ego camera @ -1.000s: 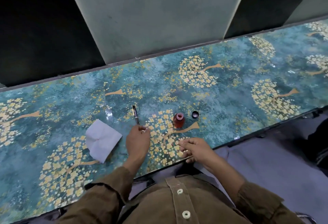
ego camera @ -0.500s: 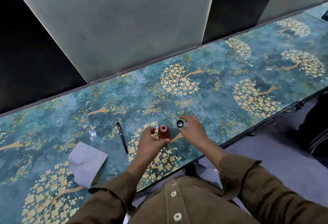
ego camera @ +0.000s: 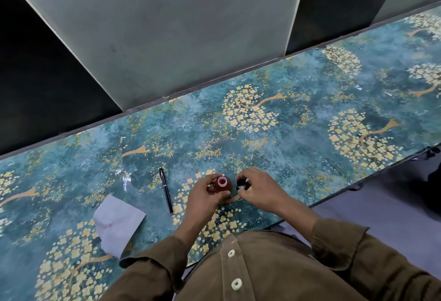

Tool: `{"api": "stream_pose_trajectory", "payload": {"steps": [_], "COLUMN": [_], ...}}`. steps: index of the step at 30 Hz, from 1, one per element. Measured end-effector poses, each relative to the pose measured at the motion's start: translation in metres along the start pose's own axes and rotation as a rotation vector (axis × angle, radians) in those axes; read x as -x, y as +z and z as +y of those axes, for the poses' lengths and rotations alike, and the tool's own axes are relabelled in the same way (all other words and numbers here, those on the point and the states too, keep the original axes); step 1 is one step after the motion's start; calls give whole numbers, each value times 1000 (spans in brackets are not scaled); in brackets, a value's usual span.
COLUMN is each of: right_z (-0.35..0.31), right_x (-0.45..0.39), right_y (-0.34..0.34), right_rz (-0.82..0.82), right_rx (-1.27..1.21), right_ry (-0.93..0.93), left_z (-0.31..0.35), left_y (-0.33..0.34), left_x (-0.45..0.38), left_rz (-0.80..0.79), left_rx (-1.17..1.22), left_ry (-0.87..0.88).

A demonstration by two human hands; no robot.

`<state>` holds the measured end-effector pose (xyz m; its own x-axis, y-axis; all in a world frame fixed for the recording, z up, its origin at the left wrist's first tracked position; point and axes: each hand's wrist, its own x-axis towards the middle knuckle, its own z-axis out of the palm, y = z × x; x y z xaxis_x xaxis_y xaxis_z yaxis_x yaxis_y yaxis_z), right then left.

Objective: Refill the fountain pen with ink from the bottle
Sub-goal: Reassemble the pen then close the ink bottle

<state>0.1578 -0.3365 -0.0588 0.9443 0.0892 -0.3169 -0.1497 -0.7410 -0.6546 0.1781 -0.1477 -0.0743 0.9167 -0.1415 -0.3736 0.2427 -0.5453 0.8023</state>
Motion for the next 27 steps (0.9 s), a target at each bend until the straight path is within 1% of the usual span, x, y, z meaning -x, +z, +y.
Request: {"api": "stream_pose_trajectory", "payload": {"steps": [7, 14, 20, 27], "right_z": [-16, -21, -28, -41], "right_x": [-12, -18, -25, -34], "right_y": [-8, -12, -13, -19], "right_rz": [-60, -81, -77, -148], "right_rx": [18, -31, 65, 235], "right_ry": [-142, -196, -260, -340], "left_z": [-3, -5, -10, -6], "left_y": [0, 1, 2, 0], "left_x": [-3, -5, -7, -5], "left_rz": [0, 0, -6, -9], "left_rx": [30, 67, 116, 132], "left_ry": [-15, -41, -61, -56]}}
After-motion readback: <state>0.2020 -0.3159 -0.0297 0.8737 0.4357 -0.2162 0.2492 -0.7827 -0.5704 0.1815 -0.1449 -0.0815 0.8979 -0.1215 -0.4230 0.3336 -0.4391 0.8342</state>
